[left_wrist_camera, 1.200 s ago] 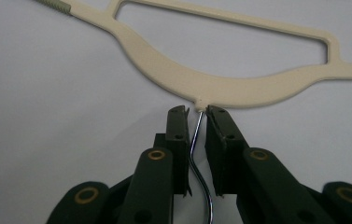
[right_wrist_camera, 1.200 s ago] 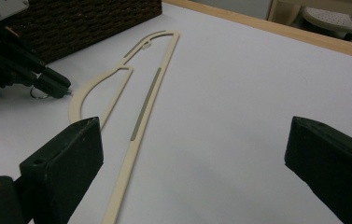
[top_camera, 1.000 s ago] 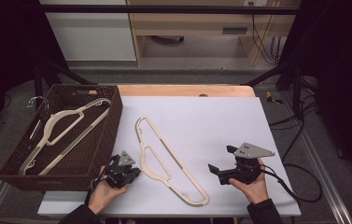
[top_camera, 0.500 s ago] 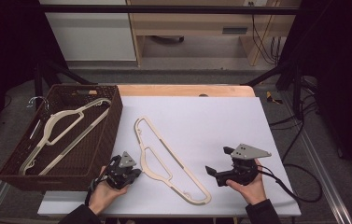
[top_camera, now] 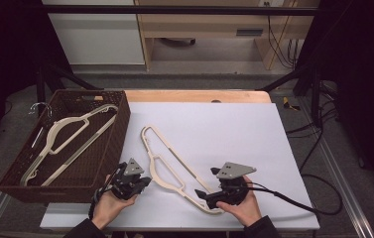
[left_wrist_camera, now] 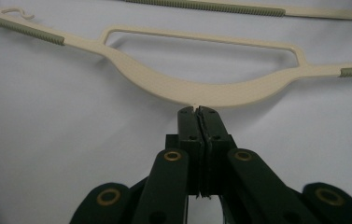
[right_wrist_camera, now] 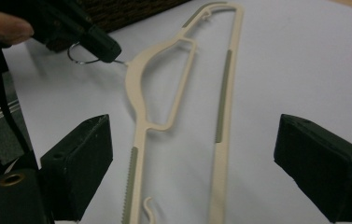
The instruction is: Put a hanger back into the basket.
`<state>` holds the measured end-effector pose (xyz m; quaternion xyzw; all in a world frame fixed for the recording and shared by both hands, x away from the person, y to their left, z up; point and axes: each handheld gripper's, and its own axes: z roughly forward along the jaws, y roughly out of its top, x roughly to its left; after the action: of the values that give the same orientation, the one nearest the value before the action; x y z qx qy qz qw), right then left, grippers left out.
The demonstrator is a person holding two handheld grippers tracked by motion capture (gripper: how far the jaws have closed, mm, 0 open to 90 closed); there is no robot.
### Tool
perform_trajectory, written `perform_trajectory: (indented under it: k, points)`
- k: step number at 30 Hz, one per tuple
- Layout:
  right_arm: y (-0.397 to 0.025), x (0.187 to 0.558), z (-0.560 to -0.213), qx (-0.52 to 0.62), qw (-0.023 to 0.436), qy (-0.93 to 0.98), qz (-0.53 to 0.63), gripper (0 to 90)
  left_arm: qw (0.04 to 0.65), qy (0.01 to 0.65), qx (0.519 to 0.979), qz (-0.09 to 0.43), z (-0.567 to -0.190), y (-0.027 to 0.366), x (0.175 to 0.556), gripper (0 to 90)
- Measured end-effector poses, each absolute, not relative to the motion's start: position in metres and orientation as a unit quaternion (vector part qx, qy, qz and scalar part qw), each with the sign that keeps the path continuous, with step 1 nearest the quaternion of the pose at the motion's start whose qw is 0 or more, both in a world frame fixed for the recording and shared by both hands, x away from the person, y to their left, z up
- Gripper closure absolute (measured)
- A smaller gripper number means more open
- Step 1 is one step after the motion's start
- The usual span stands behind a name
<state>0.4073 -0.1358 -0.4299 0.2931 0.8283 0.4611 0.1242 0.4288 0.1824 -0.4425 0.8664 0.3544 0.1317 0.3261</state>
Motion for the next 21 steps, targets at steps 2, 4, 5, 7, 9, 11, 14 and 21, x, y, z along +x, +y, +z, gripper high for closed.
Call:
perform_trajectory:
  k: [2, 4, 5, 7, 9, 11, 14, 21]
  points:
    - [-0.126, 0.406, -0.436, 0.292, 0.120, 0.836, 0.449, 14.2, 0.326, 0.356, 0.866, 0.131, -0.441, 0.182, 0.429, 88.7]
    - [-0.122, 0.406, -0.439, 0.292, 0.117, 0.839, 0.444, 16.3, 0.325, 0.356, 0.866, 0.130, -0.439, 0.182, 0.429, 88.7]
    - [-0.118, 0.407, -0.441, 0.287, 0.116, 0.843, 0.440, 18.5, 0.327, 0.358, 0.865, 0.132, -0.439, 0.181, 0.429, 88.7]
    - [-0.112, 0.407, -0.446, 0.287, 0.111, 0.848, 0.431, 21.8, 0.326, 0.359, 0.865, 0.130, -0.438, 0.181, 0.429, 88.7]
    - [-0.108, 0.408, -0.450, 0.285, 0.108, 0.854, 0.422, 26.6, 0.325, 0.359, 0.865, 0.130, -0.438, 0.180, 0.429, 88.7]
    - [-0.104, 0.409, -0.454, 0.288, 0.097, 0.856, 0.419, 33.0, 0.324, 0.360, 0.865, 0.129, -0.438, 0.180, 0.429, 88.7]
    - [-0.099, 0.411, -0.462, 0.290, 0.083, 0.860, 0.411, 41.4, 0.322, 0.359, 0.866, 0.129, -0.438, 0.179, 0.429, 88.7]
    - [-0.083, 0.412, -0.475, 0.285, 0.063, 0.882, 0.370, 57.3, 0.322, 0.359, 0.866, 0.130, -0.438, 0.179, 0.428, 88.8]
